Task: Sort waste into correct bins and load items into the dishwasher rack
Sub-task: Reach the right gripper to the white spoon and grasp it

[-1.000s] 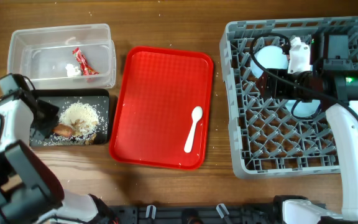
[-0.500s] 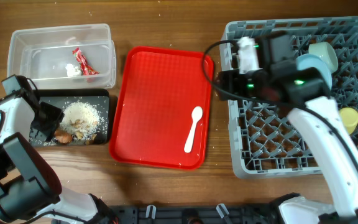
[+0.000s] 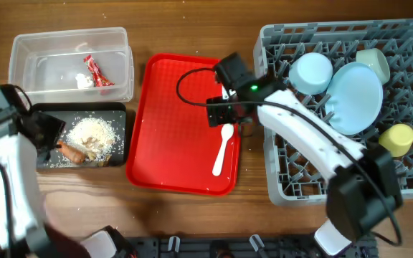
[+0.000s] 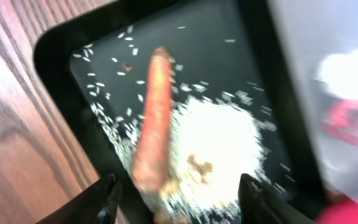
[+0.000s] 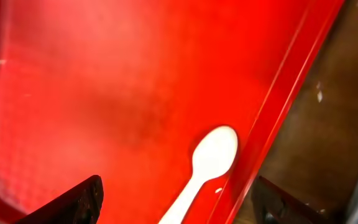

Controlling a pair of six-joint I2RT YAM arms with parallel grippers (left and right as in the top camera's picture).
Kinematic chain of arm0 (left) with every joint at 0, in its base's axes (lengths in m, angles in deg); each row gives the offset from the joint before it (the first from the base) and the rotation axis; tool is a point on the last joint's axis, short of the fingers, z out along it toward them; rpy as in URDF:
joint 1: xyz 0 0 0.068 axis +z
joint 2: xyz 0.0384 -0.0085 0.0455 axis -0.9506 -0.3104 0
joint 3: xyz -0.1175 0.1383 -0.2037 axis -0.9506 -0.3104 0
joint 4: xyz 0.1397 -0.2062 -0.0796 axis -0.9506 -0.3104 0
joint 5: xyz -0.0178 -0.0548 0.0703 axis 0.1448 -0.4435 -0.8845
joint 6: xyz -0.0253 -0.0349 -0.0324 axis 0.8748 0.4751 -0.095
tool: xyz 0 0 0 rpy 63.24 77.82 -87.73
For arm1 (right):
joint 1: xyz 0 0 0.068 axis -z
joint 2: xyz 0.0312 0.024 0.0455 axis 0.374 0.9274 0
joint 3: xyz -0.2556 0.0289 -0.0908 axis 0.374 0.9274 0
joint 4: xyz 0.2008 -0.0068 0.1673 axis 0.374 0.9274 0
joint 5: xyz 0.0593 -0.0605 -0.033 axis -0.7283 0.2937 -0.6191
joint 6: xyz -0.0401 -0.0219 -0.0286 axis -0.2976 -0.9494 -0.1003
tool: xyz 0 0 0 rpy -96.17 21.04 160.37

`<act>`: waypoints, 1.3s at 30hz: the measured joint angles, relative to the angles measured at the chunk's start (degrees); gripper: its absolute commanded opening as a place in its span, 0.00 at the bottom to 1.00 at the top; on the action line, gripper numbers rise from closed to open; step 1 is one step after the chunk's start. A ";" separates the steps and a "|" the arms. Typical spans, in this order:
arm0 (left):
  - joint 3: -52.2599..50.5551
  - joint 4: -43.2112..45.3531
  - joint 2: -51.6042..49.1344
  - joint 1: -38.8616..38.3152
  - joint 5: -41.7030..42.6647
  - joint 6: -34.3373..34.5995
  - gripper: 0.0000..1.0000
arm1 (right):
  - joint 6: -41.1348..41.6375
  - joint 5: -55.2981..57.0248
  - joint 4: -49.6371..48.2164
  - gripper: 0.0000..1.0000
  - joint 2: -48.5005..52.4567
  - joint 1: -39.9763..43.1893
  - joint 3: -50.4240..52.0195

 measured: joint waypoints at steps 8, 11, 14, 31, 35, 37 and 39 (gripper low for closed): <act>0.02 -6.19 9.29 -9.77 2.36 -1.70 0.69 | 9.60 -0.15 1.75 0.77 6.21 -1.38 0.00; 0.02 -6.56 9.22 -13.00 2.60 -1.75 0.69 | 11.23 -0.48 2.51 0.78 7.48 -1.46 0.00; 0.02 -6.54 9.20 -15.91 2.75 -1.95 0.69 | 12.15 -0.50 2.99 0.78 8.96 -1.46 0.00; 0.02 -7.30 9.18 -16.81 2.75 -2.12 0.69 | 14.29 2.14 2.95 0.59 13.46 -1.53 -0.44; 0.02 -7.41 9.18 -16.83 2.75 -2.12 0.69 | 14.40 5.03 2.51 0.50 13.64 -1.57 -0.46; 0.02 -7.41 9.18 -16.81 2.75 -2.12 0.69 | 14.47 5.81 2.45 0.46 13.64 -1.57 -0.46; 0.02 -7.41 9.18 -16.83 2.75 -2.12 0.69 | 14.51 6.45 2.21 0.41 13.68 -1.57 -0.46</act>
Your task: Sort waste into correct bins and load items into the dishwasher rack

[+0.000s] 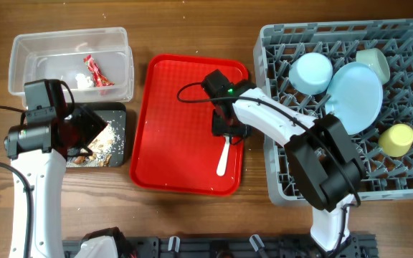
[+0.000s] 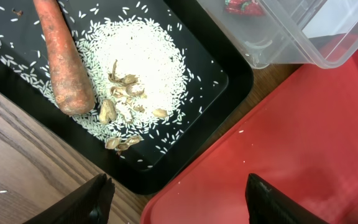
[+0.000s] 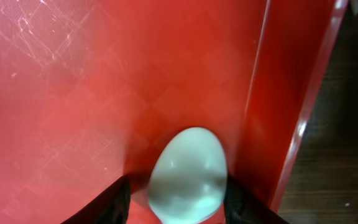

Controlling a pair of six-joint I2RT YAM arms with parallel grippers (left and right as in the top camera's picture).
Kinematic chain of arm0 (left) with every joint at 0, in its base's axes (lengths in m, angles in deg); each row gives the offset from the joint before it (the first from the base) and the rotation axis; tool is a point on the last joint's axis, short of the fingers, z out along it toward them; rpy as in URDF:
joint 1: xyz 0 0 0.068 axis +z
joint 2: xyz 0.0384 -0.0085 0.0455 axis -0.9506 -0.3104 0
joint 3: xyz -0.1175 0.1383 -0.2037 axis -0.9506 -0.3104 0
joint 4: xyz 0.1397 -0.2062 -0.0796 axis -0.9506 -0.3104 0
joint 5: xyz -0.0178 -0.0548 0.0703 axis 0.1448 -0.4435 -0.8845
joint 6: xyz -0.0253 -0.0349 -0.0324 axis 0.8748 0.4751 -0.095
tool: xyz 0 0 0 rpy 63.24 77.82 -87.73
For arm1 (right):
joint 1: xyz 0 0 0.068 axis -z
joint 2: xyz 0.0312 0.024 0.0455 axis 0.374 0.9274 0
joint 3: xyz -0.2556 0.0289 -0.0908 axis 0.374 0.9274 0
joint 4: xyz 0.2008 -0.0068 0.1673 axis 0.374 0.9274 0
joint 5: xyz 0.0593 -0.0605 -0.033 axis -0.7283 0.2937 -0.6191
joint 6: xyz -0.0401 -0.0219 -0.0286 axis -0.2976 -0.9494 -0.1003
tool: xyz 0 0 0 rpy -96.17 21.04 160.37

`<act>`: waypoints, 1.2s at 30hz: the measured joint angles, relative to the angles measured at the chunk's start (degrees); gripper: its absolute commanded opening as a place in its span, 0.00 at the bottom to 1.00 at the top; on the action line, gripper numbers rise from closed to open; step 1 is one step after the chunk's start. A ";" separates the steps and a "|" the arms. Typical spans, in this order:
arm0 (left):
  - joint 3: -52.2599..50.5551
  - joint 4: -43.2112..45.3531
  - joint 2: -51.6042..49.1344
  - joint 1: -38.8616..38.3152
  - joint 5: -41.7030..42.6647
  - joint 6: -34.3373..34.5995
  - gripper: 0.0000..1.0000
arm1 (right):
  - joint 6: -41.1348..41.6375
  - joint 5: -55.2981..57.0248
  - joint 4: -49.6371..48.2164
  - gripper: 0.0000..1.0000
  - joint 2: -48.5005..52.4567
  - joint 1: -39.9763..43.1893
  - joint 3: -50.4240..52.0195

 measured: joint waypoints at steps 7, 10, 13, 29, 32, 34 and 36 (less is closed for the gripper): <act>0.00 0.00 0.00 0.02 0.00 0.00 0.70 | 0.02 0.63 -0.37 0.38 0.02 0.00 0.00; 0.00 0.00 0.00 0.02 0.00 0.00 0.70 | 0.02 0.63 -0.48 0.38 0.00 0.00 0.00; 0.00 0.00 0.00 0.00 0.00 0.00 0.70 | -0.17 0.55 -0.85 0.38 0.02 0.00 0.00; 0.00 -0.09 0.00 0.00 0.00 0.00 0.70 | -9.38 -2.29 0.46 0.37 -11.54 2.99 0.00; 0.00 -0.26 -0.02 0.00 0.00 0.00 0.70 | -13.25 -2.49 2.54 0.37 -19.58 7.17 0.00; 0.00 -0.42 -0.02 0.00 0.00 0.00 0.70 | -17.18 -2.93 3.67 0.37 -25.57 11.63 0.00; 0.00 -0.44 -0.02 0.00 0.00 0.00 0.70 | -19.89 -3.85 4.20 0.38 -29.18 15.04 0.00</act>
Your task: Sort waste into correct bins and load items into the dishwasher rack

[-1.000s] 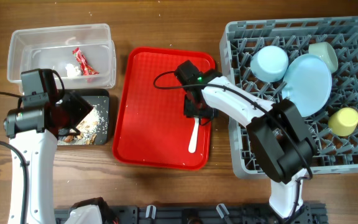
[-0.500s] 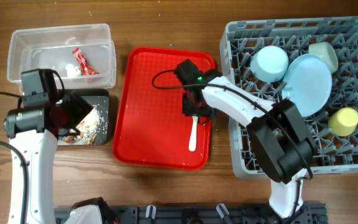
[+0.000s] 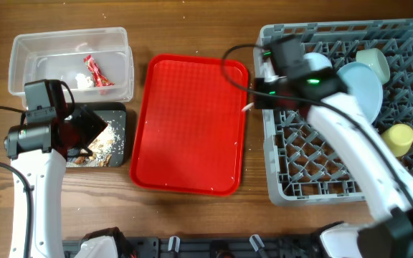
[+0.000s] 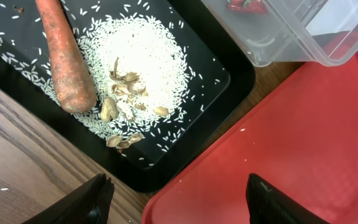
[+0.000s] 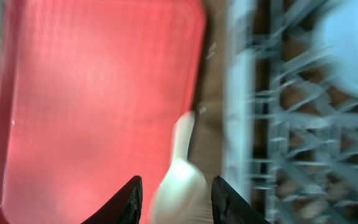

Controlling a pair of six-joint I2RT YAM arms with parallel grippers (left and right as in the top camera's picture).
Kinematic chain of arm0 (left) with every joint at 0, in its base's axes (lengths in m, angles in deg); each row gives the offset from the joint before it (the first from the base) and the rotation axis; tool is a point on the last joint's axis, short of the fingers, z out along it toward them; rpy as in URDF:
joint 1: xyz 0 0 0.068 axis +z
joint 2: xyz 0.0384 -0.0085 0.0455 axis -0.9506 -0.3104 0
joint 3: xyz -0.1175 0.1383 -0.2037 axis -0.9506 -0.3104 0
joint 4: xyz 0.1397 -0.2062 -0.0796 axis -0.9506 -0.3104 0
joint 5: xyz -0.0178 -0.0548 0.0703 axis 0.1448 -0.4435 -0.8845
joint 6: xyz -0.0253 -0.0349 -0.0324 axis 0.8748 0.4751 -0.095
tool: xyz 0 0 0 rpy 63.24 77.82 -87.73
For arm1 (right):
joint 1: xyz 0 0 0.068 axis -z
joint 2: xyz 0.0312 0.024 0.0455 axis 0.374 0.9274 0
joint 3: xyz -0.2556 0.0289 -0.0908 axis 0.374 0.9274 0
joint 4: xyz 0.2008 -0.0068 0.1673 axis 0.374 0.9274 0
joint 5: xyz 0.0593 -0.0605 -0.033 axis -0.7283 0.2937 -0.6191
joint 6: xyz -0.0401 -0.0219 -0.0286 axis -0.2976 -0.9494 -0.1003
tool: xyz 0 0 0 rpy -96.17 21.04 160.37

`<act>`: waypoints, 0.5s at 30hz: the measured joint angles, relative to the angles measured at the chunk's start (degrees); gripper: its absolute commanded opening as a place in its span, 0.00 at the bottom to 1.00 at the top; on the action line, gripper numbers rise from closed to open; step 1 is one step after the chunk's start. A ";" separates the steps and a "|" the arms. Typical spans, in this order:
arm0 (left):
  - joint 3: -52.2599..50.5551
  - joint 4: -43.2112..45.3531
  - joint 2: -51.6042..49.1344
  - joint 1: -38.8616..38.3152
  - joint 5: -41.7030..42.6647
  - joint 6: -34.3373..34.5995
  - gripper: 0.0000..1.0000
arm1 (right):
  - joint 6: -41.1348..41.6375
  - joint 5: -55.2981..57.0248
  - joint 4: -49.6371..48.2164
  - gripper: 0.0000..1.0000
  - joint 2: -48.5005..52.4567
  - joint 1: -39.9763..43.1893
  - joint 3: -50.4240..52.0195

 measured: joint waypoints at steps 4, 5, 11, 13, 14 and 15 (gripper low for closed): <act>0.00 0.00 0.00 0.00 0.00 0.00 0.70 | -5.11 -1.81 2.32 0.37 -5.33 7.43 0.00; 0.00 0.00 0.00 0.02 0.00 0.00 0.70 | -5.84 -2.03 2.82 0.37 -5.64 8.59 0.00; 0.00 0.02 0.00 0.00 0.00 0.00 0.70 | -9.42 -6.97 3.28 0.48 -5.70 10.91 0.00; 0.00 0.02 0.00 0.02 0.00 0.00 0.70 | -10.16 -9.03 3.13 0.48 -5.70 9.68 0.00; 0.00 0.02 0.02 0.00 0.00 0.00 0.70 | -10.21 -9.60 3.08 0.49 -5.70 8.72 0.00; 0.00 0.02 0.00 0.00 0.00 0.00 0.70 | -10.21 -9.94 3.06 0.48 -5.68 7.65 0.00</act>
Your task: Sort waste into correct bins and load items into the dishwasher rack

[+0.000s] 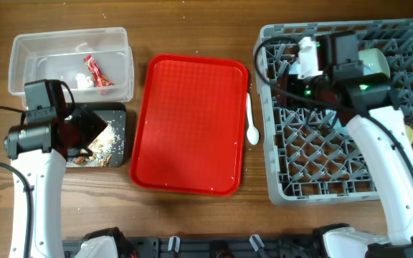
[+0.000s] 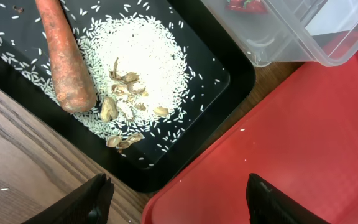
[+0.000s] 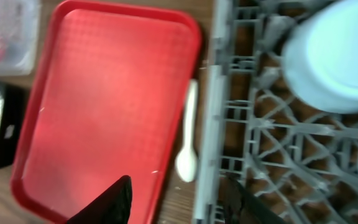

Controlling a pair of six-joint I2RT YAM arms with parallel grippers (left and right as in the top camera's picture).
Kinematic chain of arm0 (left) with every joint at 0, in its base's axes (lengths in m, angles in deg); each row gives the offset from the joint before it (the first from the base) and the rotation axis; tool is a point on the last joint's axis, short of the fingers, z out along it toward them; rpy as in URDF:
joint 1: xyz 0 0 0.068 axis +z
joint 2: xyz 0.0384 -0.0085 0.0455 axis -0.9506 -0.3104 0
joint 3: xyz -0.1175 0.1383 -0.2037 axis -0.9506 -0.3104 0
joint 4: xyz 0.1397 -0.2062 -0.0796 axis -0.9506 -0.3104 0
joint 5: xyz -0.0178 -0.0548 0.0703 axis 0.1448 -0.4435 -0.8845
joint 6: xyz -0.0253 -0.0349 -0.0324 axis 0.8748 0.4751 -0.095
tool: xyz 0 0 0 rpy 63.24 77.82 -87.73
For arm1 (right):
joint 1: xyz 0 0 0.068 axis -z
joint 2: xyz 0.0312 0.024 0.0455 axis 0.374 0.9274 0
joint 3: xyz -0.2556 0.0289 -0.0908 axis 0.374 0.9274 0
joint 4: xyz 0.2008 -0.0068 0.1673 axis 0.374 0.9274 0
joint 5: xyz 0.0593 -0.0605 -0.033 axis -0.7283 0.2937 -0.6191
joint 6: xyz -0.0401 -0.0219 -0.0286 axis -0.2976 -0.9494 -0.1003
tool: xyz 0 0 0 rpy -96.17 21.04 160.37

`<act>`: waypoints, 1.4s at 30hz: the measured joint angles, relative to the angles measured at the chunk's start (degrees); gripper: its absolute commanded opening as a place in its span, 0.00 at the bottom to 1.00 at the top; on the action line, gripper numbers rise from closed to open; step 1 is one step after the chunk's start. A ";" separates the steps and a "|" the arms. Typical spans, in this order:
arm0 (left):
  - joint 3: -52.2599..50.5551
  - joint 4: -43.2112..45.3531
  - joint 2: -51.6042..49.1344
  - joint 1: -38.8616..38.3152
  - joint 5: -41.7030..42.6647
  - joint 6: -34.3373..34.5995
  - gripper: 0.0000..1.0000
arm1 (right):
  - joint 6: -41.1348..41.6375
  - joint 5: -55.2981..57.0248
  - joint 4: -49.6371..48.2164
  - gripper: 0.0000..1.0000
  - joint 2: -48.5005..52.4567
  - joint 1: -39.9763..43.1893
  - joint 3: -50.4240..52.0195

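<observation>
A white plastic spoon point(image 1: 250, 118) lies on the bare wood in the gap between the red tray point(image 1: 192, 122) and the grey dishwasher rack point(image 1: 321, 150). In the right wrist view the spoon point(image 3: 188, 140) lies along the rack's left wall. My right gripper point(image 3: 178, 185) hangs open and empty high above it, and the right arm point(image 1: 350, 72) reaches over the rack's back left part. My left gripper point(image 2: 179, 186) is open and empty over the near right corner of the black tray point(image 2: 235, 81), which holds rice point(image 2: 138, 62), peanut shells and a carrot point(image 2: 64, 59).
A clear plastic bin point(image 1: 70, 61) with a red wrapper point(image 1: 93, 69) stands at the back left. In the rack, a light blue bowl point(image 3: 334, 56) and a pale cup point(image 1: 375, 61) sit among upright tines. The red tray holds nothing.
The spoon has left my right gripper and now lies on the table between tray and rack. The right gripper is open and stands further right over the rack. The left arm has not moved.
The spoon lay on the red tray's right side with my right gripper open above it. Then the gripper was down at the spoon's bowl, and my left arm had moved over the black tray. Then the spoon was held by the rack's edge. Now it lies on the table.
</observation>
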 measured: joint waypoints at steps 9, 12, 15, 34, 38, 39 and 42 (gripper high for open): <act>0.00 -0.02 0.02 0.00 0.00 0.00 0.70 | 2.36 3.61 2.71 0.47 11.85 -11.17 -0.07; 0.00 -0.02 0.00 0.00 0.00 0.00 0.70 | 4.90 6.86 3.02 0.47 16.33 -12.94 -0.07; 0.00 -0.02 0.00 0.00 0.00 0.00 0.70 | 6.97 8.96 3.23 0.47 19.34 -13.16 -0.07; 0.00 -0.04 0.00 0.02 -0.02 -0.42 0.71 | 14.12 14.40 1.55 0.47 32.35 -14.23 0.04; 0.00 -0.04 0.00 0.00 -0.02 -0.96 0.71 | 15.39 15.43 0.96 0.47 32.11 -14.34 0.70; 0.00 -0.04 0.00 0.00 -0.02 -1.07 0.71 | 15.67 15.78 0.83 0.47 32.06 -14.34 0.81; 0.00 -0.04 0.00 0.00 -0.02 -1.09 0.71 | 16.68 18.69 0.83 0.47 32.06 -14.51 1.44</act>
